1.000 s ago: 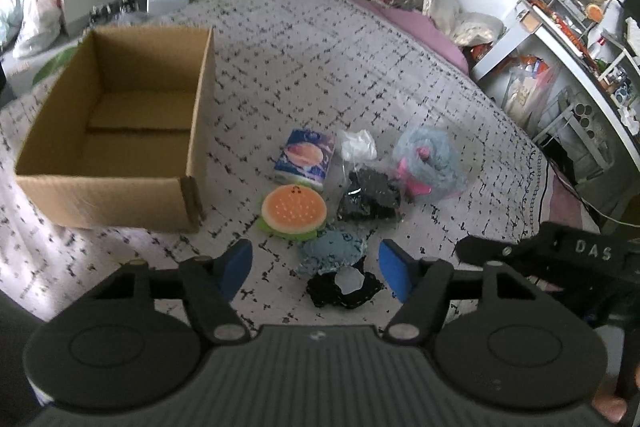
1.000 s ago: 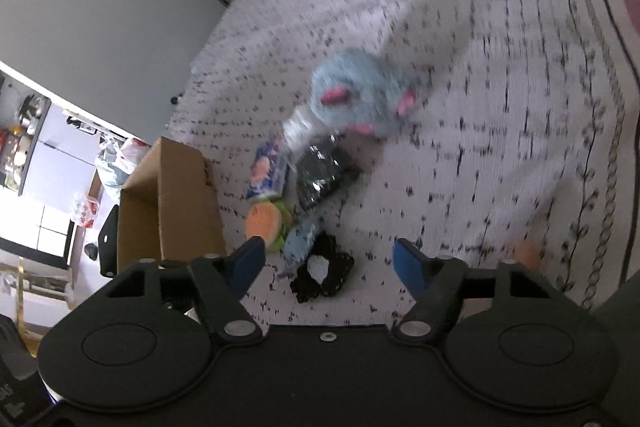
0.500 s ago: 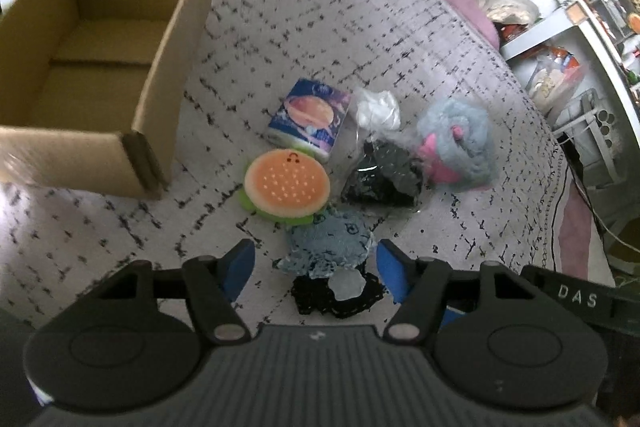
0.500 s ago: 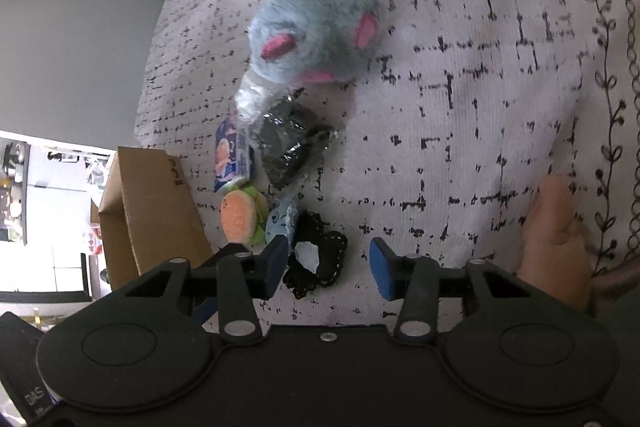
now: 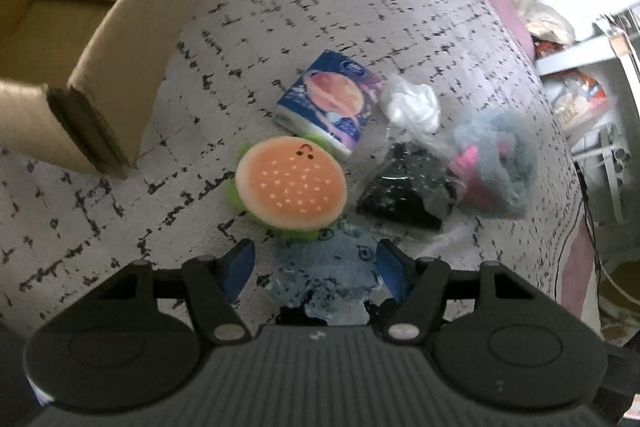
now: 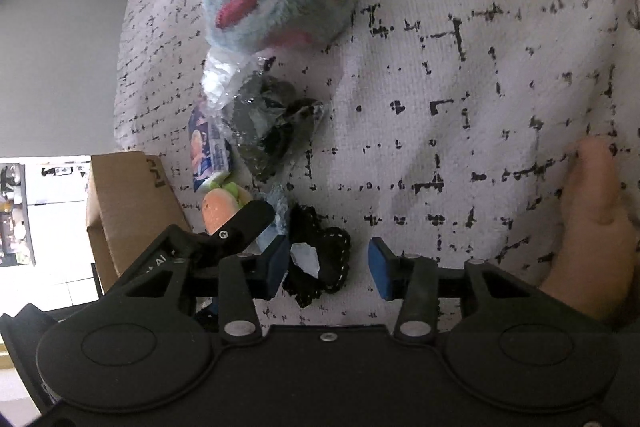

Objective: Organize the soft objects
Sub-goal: 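Reach down to the blue denim plush and black fuzzy item with both tools, then grasp the denim plush with left tool while right tool grasps the black fuzzy item, then lower both held items into the cardboard box and open both tools, then move both tools back toward the burger plush and black bag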

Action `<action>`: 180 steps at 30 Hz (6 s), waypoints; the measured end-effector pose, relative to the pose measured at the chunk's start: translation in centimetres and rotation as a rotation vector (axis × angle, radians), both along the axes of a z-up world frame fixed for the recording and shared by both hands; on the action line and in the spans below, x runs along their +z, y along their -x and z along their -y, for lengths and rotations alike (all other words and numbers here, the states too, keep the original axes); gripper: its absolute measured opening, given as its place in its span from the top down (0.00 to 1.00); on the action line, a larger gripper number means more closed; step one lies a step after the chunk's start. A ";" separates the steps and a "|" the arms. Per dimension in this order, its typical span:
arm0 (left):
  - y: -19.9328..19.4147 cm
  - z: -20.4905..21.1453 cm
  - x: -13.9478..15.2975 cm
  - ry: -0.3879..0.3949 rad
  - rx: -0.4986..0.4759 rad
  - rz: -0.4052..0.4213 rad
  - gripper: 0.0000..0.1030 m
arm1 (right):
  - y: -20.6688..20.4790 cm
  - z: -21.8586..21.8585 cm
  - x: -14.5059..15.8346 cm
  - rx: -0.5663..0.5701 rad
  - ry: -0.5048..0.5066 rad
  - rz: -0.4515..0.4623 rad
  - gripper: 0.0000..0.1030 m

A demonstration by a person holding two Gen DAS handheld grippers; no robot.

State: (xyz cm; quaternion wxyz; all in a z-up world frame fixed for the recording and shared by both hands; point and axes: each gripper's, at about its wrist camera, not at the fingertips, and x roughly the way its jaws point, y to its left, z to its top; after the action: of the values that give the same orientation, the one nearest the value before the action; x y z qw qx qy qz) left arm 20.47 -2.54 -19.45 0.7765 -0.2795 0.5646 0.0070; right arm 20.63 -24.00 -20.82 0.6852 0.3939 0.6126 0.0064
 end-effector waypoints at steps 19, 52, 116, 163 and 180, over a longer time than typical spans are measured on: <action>1.1 -2.5 -0.6 0.095 0.106 -0.039 0.68 | -0.7 -3.0 -0.6 0.103 0.039 0.048 0.80; 4.9 -3.7 9.4 -0.009 0.070 0.184 0.68 | 3.1 -0.4 7.5 0.034 0.045 0.464 0.87; 2.3 -19.7 8.6 -0.182 0.230 0.197 0.68 | -1.7 -18.5 10.3 0.442 -0.022 0.745 0.86; 5.6 -15.9 15.5 -0.319 0.195 0.274 0.10 | 1.8 -10.8 16.3 0.320 0.114 0.754 0.04; 7.0 -10.7 18.2 -0.351 0.172 0.359 0.00 | 3.6 -4.5 17.3 0.240 0.146 0.772 0.00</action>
State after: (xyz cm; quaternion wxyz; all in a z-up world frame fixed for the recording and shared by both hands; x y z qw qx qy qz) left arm 13.48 8.17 -1.21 0.8974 -0.1842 0.3822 0.1213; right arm 17.03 -19.47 -3.55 0.8852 0.2387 0.3512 0.1901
